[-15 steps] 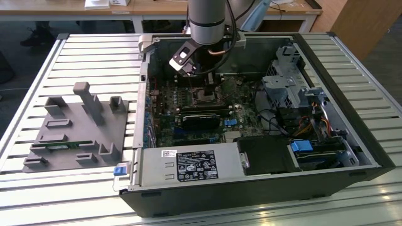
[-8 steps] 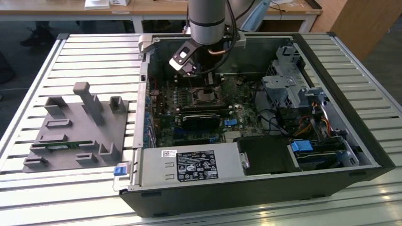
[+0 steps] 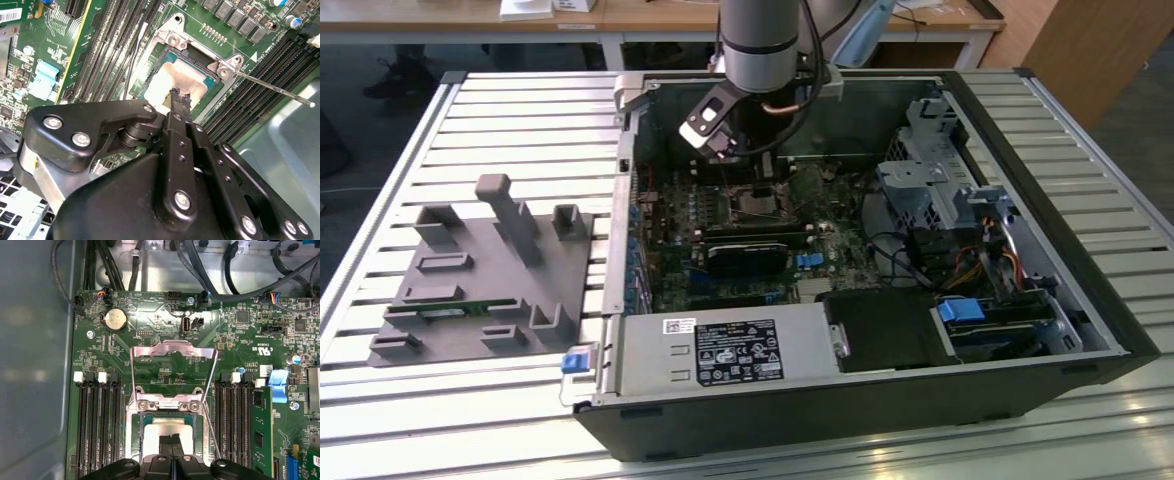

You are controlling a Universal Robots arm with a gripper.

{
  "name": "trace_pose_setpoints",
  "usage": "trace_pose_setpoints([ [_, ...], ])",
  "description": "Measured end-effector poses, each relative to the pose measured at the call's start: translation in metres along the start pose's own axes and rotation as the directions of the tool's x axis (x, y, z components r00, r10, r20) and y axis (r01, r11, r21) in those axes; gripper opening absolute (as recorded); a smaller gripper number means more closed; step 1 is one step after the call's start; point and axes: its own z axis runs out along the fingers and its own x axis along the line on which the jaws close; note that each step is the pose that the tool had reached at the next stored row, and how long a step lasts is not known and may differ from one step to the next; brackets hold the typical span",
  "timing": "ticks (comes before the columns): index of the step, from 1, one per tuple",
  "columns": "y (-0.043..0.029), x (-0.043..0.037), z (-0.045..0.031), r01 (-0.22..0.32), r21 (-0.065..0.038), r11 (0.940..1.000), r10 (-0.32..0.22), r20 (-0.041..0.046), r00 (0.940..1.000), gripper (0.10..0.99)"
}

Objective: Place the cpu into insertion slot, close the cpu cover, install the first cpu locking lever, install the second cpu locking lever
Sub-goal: 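Close the cpu cover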

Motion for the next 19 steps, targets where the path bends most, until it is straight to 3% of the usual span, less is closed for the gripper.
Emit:
trace_pose_setpoints([
  [19, 0.0008, -0.0011, -0.0092, 0.0, 0.0, 1.0, 0.0, -0.0004, 1.0, 0.106],
])
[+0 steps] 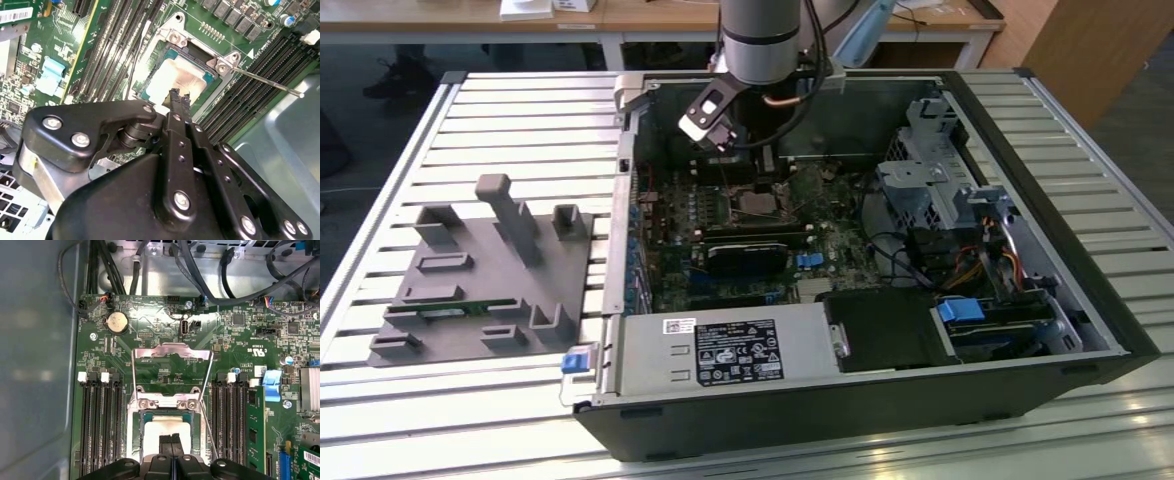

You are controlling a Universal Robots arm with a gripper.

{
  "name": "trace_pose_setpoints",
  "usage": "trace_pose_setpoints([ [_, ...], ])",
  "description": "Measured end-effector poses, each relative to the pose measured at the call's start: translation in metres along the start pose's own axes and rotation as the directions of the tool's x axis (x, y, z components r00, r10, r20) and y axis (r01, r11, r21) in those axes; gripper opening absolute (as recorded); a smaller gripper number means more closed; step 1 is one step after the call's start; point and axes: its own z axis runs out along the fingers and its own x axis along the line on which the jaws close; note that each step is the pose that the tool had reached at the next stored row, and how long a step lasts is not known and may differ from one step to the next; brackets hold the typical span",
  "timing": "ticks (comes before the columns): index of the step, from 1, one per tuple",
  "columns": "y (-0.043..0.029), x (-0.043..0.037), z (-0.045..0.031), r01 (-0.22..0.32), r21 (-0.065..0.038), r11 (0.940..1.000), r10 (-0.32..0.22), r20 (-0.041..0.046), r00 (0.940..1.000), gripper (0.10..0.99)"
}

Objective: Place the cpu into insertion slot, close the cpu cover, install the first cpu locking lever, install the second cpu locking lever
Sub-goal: 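Close the cpu cover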

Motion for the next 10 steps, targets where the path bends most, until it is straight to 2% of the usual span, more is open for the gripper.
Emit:
trace_pose_setpoints([
  [6, -0.0001, -0.0028, 0.0001, 0.0, 0.0, 1.0, 0.0, 0.0001, 1.0, 0.106],
  [10, 0.0005, -0.003, -0.0066, 0.0, 0.0, 1.0, 0.0, 0.0, 1.0, 0.106],
])
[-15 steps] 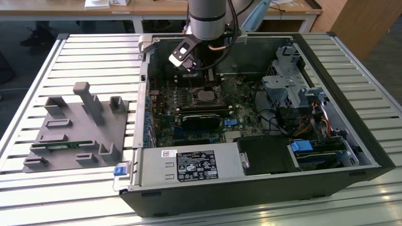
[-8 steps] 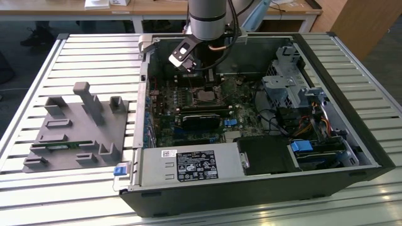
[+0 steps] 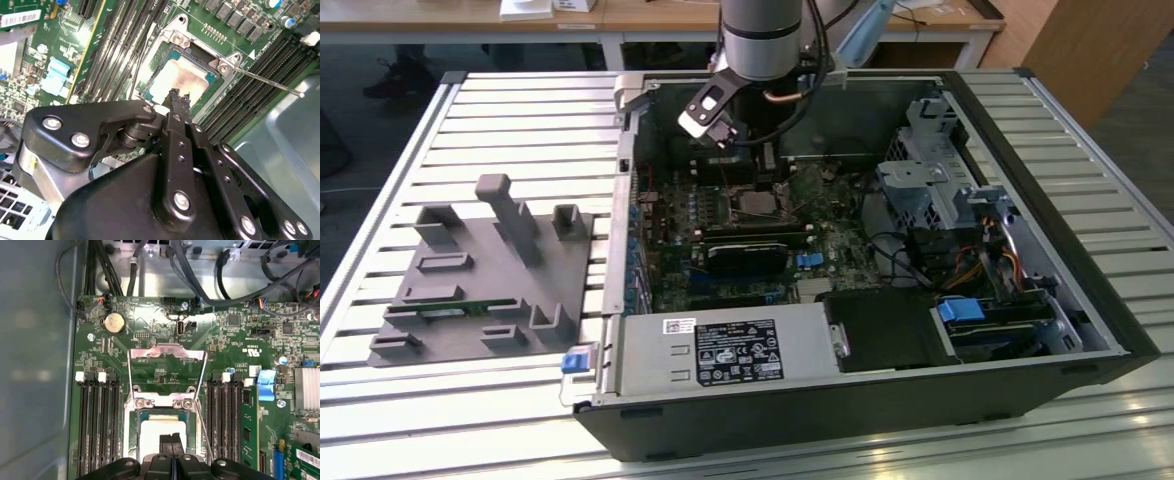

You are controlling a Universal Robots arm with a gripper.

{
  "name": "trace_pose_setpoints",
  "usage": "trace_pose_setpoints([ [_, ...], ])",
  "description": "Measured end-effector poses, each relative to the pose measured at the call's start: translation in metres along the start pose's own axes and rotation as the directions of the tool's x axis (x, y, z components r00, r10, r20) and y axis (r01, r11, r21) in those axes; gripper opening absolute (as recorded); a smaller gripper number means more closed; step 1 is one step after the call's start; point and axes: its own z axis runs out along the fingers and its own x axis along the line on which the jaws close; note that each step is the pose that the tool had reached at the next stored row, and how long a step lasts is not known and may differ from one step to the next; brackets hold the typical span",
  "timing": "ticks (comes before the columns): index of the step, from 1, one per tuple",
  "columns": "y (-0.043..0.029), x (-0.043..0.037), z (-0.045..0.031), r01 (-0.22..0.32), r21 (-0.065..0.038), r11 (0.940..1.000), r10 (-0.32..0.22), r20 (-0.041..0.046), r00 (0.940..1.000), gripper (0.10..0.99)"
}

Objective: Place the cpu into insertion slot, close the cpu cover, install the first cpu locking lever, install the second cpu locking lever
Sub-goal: 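Close the cpu cover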

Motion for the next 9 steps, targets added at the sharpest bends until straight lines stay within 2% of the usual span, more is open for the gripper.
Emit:
trace_pose_setpoints([
  [3, 0.0006, -0.0002, -0.0066, 0.0, 0.0, 1.0, 0.0, 0.0001, 1.0, 0.106],
  [9, 0.0049, -0.0002, -0.0068, 0.0, 0.0, 1.0, 0.0, 0.0, 1.0, 0.106],
])
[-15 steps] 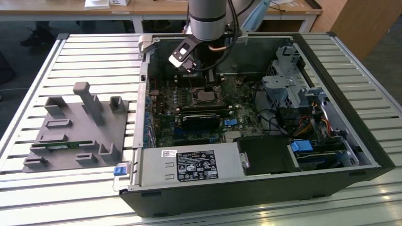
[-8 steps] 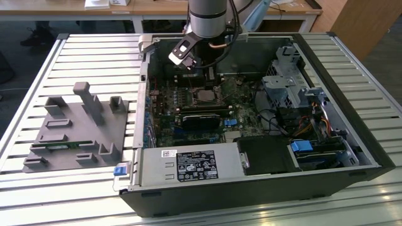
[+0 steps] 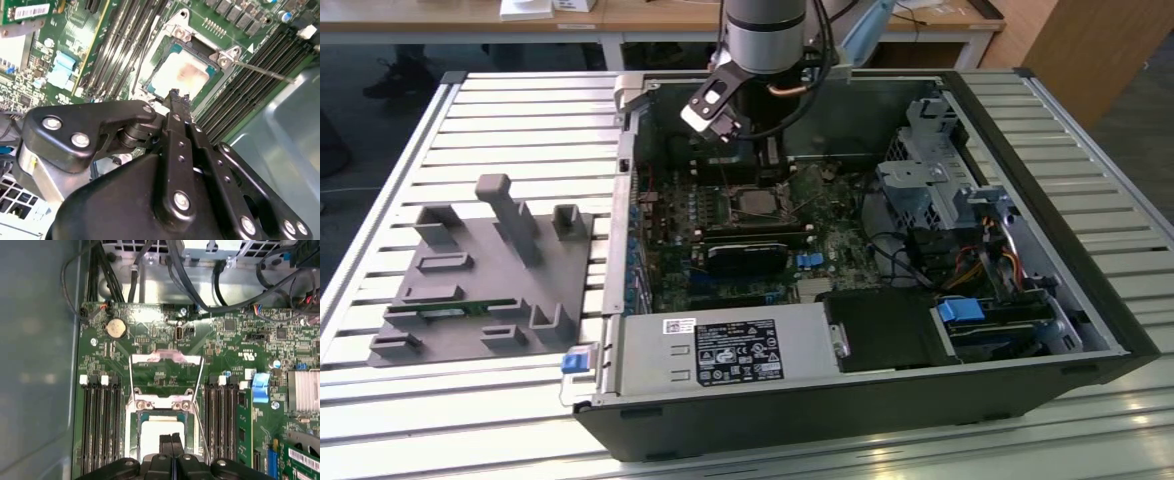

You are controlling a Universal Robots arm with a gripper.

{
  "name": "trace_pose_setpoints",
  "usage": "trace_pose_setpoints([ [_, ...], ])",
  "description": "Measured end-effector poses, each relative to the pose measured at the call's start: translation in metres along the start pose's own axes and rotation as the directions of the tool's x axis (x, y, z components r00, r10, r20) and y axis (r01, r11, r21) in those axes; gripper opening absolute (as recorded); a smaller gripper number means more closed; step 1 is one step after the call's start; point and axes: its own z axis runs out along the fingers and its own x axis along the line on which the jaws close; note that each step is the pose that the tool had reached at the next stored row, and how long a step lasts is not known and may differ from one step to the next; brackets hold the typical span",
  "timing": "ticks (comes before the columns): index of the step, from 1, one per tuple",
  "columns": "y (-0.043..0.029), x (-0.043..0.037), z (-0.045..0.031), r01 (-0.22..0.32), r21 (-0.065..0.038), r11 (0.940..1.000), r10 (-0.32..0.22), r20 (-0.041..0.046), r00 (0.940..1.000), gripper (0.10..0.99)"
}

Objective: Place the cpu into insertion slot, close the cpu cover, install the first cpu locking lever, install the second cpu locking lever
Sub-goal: 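Close the cpu cover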

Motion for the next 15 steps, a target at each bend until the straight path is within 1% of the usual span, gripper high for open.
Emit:
trace_pose_setpoints([
  [1, 0.0003, 0.0, -0.0005, 0.0, 0.0, 1.0, 0.0, 0.0003, 1.0, 0.106],
  [2, 0.0005, 0.0, -0.0026, 0.0, 0.0, 1.0, 0.0, 0.0, 1.0, 0.106],
  [6, 0.0016, -0.0004, -0.0162, 0.0, 0.0, 1.0, 0.0, 0.0, 1.0, 0.106],
  [9, 0.0022, -0.0005, -0.0229, 0.0, 0.0, 1.0, 0.0, -0.0001, 1.0, 0.106],
  [10, 0.0025, -0.0006, -0.0246, 0.0, 0.0, 1.0, 0.0, 0.0, 1.0, 0.106],
  [12, 0.0038, -0.0006, -0.0253, 0.0, 0.002, 1.0, 0.0, -0.0003, 1.0, 0.106],
  [15, 0.0062, -0.0006, -0.0252, 0.0, 0.011, 0.9999, 0.0, -0.0001, 1.0, 0.106],
])
